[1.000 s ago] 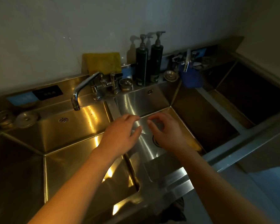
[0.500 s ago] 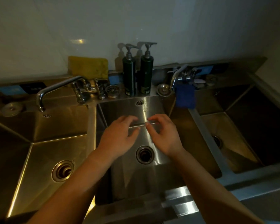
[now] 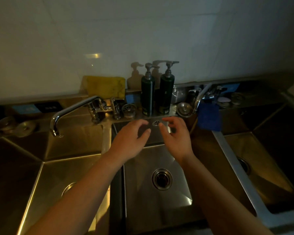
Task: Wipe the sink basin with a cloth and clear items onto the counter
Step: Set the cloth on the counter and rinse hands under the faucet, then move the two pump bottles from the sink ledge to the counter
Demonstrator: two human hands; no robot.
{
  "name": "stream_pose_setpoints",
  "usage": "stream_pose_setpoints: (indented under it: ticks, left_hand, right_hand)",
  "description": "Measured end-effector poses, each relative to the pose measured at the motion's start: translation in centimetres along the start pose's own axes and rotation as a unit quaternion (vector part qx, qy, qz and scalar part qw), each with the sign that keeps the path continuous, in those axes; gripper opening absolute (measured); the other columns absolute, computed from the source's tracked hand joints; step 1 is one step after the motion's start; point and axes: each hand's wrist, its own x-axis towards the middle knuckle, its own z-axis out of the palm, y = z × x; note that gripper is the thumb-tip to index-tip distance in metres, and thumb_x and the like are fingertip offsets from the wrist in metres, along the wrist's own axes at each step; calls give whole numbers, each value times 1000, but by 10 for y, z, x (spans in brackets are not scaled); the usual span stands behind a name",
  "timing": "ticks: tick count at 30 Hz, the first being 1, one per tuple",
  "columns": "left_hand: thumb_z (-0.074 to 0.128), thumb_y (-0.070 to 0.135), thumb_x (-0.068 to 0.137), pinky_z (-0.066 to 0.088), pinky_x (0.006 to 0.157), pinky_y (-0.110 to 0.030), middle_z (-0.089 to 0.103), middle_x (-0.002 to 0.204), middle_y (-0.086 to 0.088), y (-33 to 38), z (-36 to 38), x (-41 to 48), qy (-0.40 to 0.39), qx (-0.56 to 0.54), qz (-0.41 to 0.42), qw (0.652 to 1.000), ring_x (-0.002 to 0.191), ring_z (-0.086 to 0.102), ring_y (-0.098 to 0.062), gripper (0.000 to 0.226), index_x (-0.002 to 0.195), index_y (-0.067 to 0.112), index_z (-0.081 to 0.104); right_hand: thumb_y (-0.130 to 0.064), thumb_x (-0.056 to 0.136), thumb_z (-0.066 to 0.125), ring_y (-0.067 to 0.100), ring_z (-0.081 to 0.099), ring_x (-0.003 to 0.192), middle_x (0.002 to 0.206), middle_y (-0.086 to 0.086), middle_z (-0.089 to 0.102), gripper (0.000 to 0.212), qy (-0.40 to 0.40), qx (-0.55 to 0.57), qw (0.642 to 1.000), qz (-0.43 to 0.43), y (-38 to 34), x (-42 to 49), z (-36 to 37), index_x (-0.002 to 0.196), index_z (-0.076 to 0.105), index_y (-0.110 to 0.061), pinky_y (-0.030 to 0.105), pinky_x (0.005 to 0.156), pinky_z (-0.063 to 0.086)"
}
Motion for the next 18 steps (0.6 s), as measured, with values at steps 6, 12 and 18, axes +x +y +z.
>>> stream_pose_setpoints:
  ticks: [6,12,18]
  left_hand:
    - [54,37,91,40,77,-14,59,112,12,-3,0,38,31,-87,-2,996,104,54,0,30,121,32,53]
    - [62,29,88,38,74,-8,55,107,19,3,19,80,63,-201,-42,977,104,54,-1,31,118,31,54]
    - [64,27,87,33,83,-8,49,125,13,5,37,124,143,-199,-41,969,113,43,0,42,125,29,49]
  right_hand:
    - [-34,89,59,7,51,107,119,-5,47,28,52,24,998,35,3,31,11,115,55,-26,23,84,46]
    - [-30,89,60,2,50,105,119,-3,48,25,86,70,993,32,14,71,12,112,50,-33,2,67,43]
    - [-30,87,63,10,49,117,126,-6,48,34,113,94,988,50,34,118,13,117,48,-35,15,83,45]
